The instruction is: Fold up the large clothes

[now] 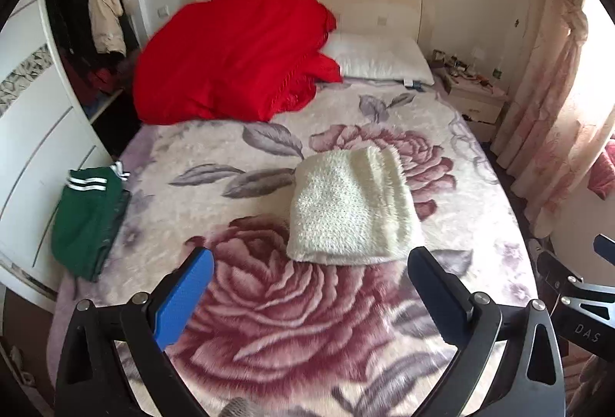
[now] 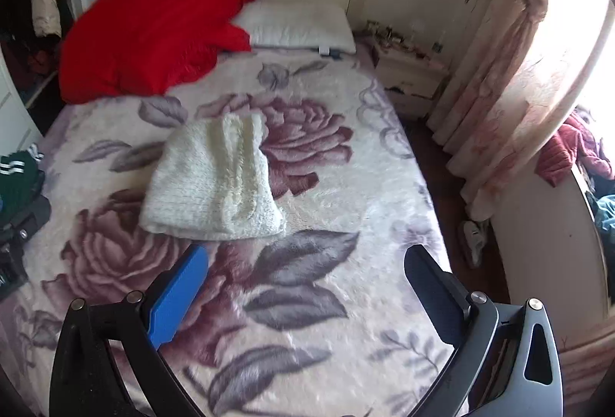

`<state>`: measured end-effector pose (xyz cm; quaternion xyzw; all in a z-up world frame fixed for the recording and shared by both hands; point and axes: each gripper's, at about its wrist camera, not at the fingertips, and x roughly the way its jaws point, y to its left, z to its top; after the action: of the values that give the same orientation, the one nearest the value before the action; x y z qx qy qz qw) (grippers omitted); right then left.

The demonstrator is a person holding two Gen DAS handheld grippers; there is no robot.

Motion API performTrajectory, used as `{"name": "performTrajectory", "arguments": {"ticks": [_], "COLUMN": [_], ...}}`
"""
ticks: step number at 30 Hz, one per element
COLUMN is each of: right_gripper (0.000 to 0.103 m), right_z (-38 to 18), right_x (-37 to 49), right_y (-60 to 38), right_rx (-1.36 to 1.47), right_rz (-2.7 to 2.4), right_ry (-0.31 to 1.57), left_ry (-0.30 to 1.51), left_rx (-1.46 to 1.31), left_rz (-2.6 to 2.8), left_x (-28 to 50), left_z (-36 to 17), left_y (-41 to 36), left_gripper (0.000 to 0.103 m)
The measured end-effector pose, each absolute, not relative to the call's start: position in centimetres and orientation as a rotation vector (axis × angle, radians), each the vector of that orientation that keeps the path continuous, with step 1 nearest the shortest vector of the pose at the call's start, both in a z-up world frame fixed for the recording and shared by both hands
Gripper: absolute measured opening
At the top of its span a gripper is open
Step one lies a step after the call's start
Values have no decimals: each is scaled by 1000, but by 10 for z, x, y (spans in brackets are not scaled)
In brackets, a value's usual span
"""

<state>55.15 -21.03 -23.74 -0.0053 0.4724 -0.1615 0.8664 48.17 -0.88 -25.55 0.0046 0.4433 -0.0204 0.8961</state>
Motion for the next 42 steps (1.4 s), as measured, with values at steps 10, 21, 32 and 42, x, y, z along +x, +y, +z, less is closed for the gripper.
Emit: {"name": "performTrajectory", "arguments": {"ticks": [10, 21, 32, 42], "right_gripper": [103, 103, 103, 103], "right_z": [-91, 37, 93, 111], "right_x": [429, 336, 285, 271], "right_y": [-186, -173, -163, -152], "right_rx": [-25, -2, -20, -28], "right_rz": [-329, -275, -260, -241], "right_ry": [876, 791, 732, 702], "left_ry": [844, 827, 778, 739], "left_rx": [13, 13, 8, -12], "left_rz": [-29, -3, 11, 16], "left_x": [384, 317, 284, 270], "left_z": [-138, -48, -21, -12], "left_y": [-12, -19, -14, -5], "left_gripper": [103, 103, 103, 103]}}
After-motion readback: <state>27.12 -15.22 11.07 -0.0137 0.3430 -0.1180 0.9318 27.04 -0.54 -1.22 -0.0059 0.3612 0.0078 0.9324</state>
